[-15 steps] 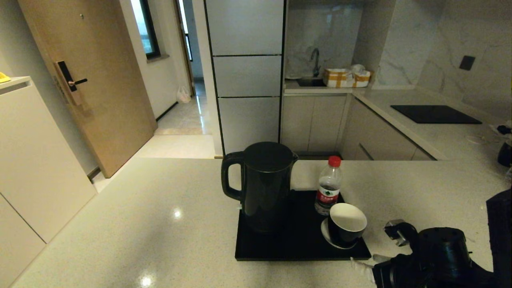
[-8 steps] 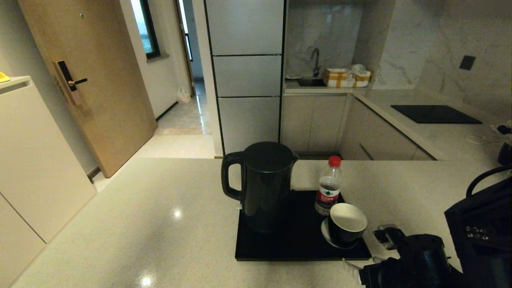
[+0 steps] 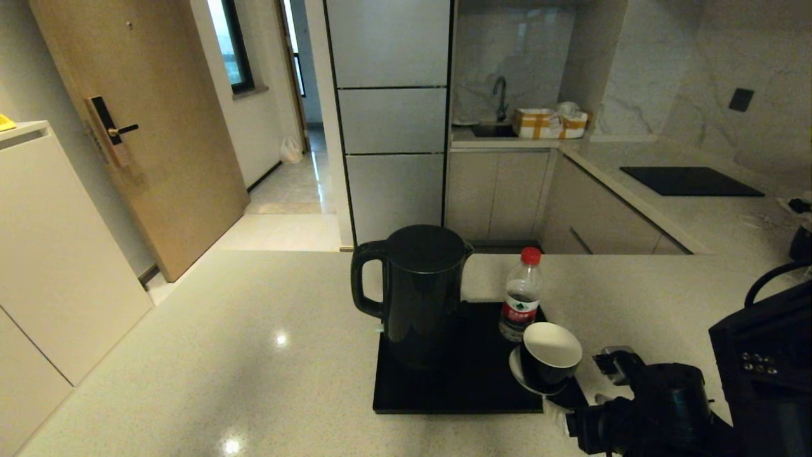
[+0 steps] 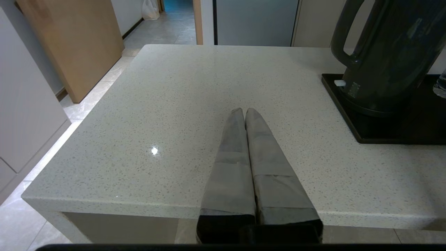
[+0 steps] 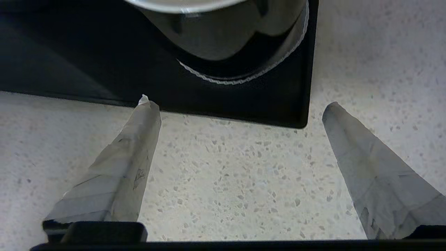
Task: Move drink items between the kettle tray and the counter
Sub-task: Pick up the tea cup
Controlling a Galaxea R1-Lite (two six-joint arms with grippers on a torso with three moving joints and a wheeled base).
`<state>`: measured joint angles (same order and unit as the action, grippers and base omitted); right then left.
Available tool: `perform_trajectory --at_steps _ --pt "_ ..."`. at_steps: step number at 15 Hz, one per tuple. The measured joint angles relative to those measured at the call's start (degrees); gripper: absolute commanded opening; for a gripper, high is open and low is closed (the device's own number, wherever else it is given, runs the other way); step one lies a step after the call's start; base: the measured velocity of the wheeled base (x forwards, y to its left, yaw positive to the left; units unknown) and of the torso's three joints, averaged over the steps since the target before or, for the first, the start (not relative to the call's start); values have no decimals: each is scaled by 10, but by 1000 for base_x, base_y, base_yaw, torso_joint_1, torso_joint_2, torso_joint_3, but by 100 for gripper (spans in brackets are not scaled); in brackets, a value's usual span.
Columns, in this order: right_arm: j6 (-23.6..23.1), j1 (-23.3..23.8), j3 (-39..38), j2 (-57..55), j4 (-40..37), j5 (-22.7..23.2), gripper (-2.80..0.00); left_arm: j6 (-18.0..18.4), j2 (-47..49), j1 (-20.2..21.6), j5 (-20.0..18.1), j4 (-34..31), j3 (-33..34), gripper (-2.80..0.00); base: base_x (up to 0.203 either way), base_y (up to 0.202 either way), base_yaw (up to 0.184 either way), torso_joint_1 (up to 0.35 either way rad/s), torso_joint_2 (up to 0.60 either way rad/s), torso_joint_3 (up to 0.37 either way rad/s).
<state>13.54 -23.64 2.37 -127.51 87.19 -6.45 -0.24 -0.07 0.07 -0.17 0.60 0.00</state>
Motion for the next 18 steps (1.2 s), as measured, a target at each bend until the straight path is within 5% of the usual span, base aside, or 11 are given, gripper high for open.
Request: perform_trajectory --at_steps 18 --pt "-27 0 133 -51 0 -39 0 0 0 0 -1 0 0 -280 0 0 0 0 0 0"
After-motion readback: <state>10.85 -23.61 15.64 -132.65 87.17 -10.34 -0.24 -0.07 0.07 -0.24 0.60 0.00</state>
